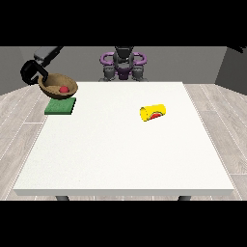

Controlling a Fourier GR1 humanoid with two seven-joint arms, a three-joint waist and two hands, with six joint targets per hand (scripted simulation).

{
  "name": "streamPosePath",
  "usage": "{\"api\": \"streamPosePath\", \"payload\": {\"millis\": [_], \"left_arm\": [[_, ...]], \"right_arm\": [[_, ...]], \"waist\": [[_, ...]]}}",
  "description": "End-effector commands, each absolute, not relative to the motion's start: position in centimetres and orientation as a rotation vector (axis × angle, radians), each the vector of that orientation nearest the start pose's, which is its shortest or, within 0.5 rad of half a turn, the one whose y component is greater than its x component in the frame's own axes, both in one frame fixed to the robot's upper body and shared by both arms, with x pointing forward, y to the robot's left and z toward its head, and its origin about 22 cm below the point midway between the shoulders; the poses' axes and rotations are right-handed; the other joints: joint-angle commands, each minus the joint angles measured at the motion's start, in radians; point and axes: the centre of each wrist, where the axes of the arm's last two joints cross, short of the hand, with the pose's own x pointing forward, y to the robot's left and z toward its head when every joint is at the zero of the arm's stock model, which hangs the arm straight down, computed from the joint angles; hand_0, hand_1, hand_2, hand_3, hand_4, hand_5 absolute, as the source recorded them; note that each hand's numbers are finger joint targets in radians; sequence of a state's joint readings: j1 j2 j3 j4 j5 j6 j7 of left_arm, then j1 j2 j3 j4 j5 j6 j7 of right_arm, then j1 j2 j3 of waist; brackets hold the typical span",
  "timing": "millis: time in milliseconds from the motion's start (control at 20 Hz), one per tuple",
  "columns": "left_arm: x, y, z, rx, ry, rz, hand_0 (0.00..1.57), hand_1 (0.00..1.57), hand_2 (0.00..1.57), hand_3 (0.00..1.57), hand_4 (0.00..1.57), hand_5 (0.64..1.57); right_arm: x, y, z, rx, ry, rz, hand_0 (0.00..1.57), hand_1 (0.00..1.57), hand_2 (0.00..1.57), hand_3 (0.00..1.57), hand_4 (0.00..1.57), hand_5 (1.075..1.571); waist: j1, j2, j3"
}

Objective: Pick the cup and pour the ball into the bowl, then pick the bowl and place it on the pad

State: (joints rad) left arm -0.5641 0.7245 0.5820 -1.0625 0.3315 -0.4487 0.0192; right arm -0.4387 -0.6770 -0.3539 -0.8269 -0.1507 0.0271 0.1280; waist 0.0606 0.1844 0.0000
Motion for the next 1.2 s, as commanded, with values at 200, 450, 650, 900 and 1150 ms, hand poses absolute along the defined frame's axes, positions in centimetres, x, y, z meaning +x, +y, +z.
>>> {"api": "streamPosePath", "payload": {"millis": [200,450,650,900,1150], "left_arm": [[30.9,49.2,22.3,0.188,-1.925,-0.040,0.00,0.00,0.00,0.00,1.21,1.555],[30.9,48.8,21.9,0.177,-1.907,-0.057,0.00,0.00,0.00,0.00,1.20,1.557],[28.9,52.3,23.3,0.220,-1.994,-0.025,0.00,0.00,0.00,0.00,1.19,1.561],[29.4,50.8,21.5,0.202,-1.941,-0.050,0.00,0.00,0.00,0.00,1.20,1.561],[29.4,52.0,21.6,0.226,-1.945,-0.007,0.00,0.00,0.00,0.00,1.19,1.562]], "right_arm": [[32.9,-45.6,6.0,-0.481,-1.270,-0.252,1.57,1.57,1.57,0.45,1.05,1.569],[32.8,-46.3,5.4,-0.448,-1.276,-0.296,1.57,1.57,1.57,0.55,1.02,1.571],[32.4,-47.7,6.6,-0.415,-1.330,-0.403,1.57,1.57,1.57,0.88,0.71,1.571],[31.7,-49.3,7.2,-0.583,-1.285,-0.427,1.57,1.57,1.57,0.98,0.00,1.554],[34.2,-45.5,6.4,-0.539,-1.326,-0.433,1.46,1.46,1.39,0.80,0.00,1.539]], "waist": [[0.027,0.041,0.0005],[0.026,0.036,0.0009],[-0.002,0.107,0.0002],[0.023,0.058,0.0003],[-0.009,0.072,-0.0003]]}}
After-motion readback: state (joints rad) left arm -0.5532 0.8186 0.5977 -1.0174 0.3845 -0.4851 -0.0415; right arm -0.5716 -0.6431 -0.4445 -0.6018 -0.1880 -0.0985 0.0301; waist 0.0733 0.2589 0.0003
